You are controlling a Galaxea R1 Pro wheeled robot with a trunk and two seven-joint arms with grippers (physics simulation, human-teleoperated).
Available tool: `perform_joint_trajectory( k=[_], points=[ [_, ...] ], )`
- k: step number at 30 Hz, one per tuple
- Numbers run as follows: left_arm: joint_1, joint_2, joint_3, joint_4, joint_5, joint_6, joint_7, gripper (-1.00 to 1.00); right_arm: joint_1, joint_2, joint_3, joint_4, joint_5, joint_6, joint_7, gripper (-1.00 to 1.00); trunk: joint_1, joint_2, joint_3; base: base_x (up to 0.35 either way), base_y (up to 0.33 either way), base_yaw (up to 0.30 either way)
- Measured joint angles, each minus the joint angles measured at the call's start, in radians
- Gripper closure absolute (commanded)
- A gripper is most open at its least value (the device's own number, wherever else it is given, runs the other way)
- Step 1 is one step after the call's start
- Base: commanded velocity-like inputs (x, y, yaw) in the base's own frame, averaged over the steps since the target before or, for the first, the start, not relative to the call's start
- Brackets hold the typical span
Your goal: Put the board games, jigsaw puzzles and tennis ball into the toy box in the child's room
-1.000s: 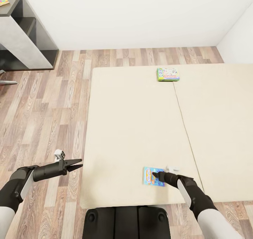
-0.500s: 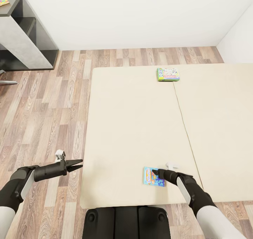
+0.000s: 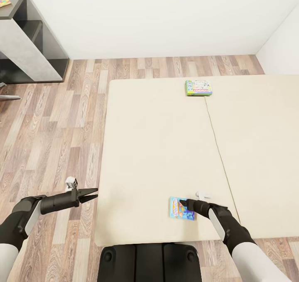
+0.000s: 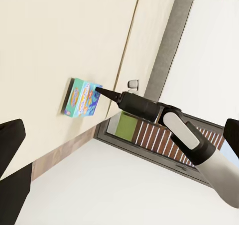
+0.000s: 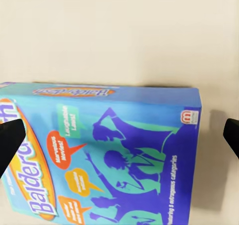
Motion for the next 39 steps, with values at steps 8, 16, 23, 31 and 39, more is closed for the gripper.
perform_joint_trajectory(
  k=[8, 16, 23, 31, 39],
  points=[
    [0.0, 0.0, 0.0, 0.0, 0.0, 0.0, 0.0, -1.0, 0.0, 0.0, 0.0, 0.018, 0.0, 0.002, 0.001, -1.0, 0.0, 0.0, 0.0, 0.0, 0.0, 0.0],
    [0.0, -0.001, 0.0, 0.0, 0.0, 0.0, 0.0, -1.0, 0.0, 0.002, 0.001, 0.025, -0.001, 0.002, 0.001, -1.0, 0.0, 0.0, 0.0, 0.0, 0.0, 0.0],
    [0.0, -0.001, 0.0, 0.0, 0.0, 0.0, 0.0, -1.0, 0.0, 0.006, 0.002, 0.026, 0.0, 0.002, 0.001, -1.0, 0.0, 0.0, 0.0, 0.0, 0.0, 0.0],
    [0.0, -0.001, 0.0, 0.0, 0.0, 0.0, 0.0, -1.0, 0.0, 0.012, 0.007, 0.026, 0.002, 0.002, 0.001, -1.0, 0.0, 0.0, 0.0, 0.0, 0.001, 0.0],
    [0.0, -0.001, 0.001, 0.0, 0.0, 0.0, 0.0, -1.0, 0.0, 0.015, 0.009, 0.026, 0.003, 0.002, 0.001, -1.0, 0.0, 0.0, 0.0, 0.0, 0.011, 0.0]
  ],
)
